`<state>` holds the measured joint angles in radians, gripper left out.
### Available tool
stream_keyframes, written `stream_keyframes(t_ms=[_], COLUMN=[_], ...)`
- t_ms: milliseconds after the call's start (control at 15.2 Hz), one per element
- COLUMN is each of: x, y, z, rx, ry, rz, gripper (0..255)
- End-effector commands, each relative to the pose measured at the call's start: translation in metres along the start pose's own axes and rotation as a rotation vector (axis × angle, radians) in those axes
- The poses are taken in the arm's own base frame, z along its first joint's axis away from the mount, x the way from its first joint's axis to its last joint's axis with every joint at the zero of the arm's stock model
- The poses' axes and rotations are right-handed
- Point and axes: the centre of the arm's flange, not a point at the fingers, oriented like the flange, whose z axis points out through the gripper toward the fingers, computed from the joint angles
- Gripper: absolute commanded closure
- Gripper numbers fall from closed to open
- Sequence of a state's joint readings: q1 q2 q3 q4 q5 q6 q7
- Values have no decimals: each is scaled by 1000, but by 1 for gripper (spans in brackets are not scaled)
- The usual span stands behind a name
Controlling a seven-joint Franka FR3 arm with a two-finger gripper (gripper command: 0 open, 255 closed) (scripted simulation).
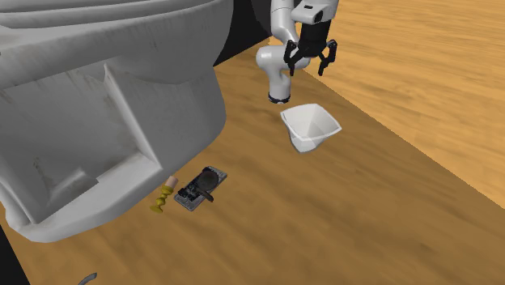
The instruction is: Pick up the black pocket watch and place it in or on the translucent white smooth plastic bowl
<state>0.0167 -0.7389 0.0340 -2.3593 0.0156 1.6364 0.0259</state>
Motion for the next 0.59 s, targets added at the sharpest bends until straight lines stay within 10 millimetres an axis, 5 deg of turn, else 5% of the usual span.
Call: stream_keyframes(t_ms=[0, 528], x=[0, 59], y=[0, 84], z=[0, 37], rx=[0, 28], ry=[0, -4], rz=[0, 8], gripper=[0, 0])
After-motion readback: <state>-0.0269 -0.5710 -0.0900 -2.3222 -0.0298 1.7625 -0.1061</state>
